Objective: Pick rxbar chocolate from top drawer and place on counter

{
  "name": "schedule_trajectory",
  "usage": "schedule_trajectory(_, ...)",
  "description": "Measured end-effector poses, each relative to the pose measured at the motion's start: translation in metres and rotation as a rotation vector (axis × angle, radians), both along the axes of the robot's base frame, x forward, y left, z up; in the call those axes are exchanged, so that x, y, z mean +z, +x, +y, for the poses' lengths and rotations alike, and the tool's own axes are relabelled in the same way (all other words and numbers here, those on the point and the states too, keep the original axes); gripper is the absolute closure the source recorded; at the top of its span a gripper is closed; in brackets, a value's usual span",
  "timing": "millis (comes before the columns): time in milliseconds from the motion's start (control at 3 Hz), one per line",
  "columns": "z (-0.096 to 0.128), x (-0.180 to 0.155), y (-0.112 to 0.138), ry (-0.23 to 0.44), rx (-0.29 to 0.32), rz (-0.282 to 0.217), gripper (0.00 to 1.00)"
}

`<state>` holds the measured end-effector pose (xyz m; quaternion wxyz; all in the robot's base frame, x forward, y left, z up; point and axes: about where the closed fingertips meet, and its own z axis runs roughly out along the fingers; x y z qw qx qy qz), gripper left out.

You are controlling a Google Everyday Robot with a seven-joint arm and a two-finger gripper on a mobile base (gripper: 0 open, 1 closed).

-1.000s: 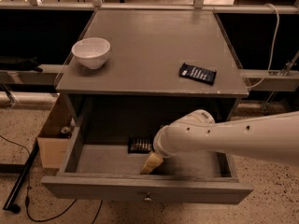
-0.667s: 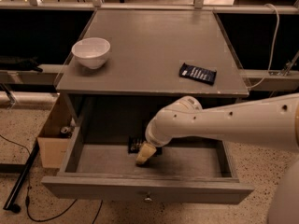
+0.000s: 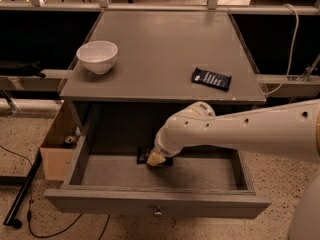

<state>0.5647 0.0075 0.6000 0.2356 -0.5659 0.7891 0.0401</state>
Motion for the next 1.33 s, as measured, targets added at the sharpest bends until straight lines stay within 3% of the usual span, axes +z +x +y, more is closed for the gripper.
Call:
schedule_trajectory(667,0.0000,0.0000,0.0000,0.000,0.000,0.000,0.89)
schedule_trajectory(1000,0.0000,0.0000,0.0000,0.000,0.000,0.000,1.00)
schedule_trajectory(1333,0.0000,0.0000,0.0000,0.000,0.000,0.000,1.00)
